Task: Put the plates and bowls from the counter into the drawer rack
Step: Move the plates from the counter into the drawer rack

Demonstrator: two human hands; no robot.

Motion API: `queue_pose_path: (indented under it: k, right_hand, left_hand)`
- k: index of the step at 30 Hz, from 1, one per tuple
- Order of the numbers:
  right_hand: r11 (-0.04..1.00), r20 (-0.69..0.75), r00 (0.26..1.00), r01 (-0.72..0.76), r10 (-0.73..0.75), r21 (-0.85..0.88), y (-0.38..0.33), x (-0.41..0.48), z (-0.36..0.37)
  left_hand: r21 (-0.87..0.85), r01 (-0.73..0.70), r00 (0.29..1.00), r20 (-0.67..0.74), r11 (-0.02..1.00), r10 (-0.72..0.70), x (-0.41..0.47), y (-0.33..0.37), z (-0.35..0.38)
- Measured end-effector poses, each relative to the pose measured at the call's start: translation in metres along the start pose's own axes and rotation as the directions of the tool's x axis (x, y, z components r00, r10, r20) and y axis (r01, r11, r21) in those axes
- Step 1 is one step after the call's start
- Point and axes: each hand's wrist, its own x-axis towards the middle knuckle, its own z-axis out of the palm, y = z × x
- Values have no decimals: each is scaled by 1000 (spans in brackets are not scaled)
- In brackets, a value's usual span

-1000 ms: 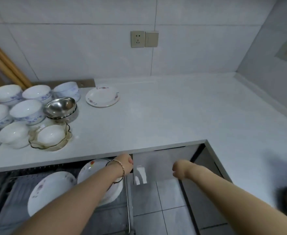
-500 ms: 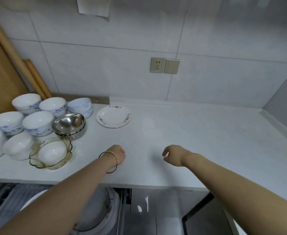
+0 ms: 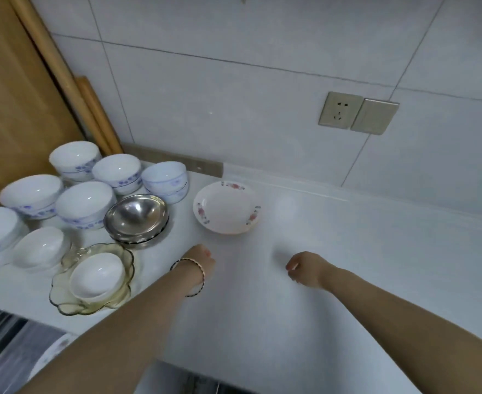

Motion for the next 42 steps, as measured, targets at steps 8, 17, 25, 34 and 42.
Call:
queue_pose_path:
  k: [8, 17, 25, 34, 42]
  right_hand:
    - [995, 43, 997, 74, -71, -66, -13, 142, -15]
    - [863, -45, 997, -29, 60, 504, -26, 279, -28]
    - [687, -34, 992, -59, 121, 724, -34, 294, -25]
    - [638, -37, 990, -60, 138, 768, -15, 201, -9]
    - [668, -77, 996, 31, 39, 743, -49, 78, 25]
  left_hand:
    - [-292, 217, 966, -71, 931, -248, 102, 21, 20]
    - [-560, 273, 878, -188, 782, -441, 199, 22, 31]
    - [-608, 240, 868, -215, 756, -448, 212, 21, 30]
    - [-572, 258, 903, -143, 779, -405, 104, 18, 24]
    - [-730, 226, 895, -106, 645, -433, -17, -48, 3]
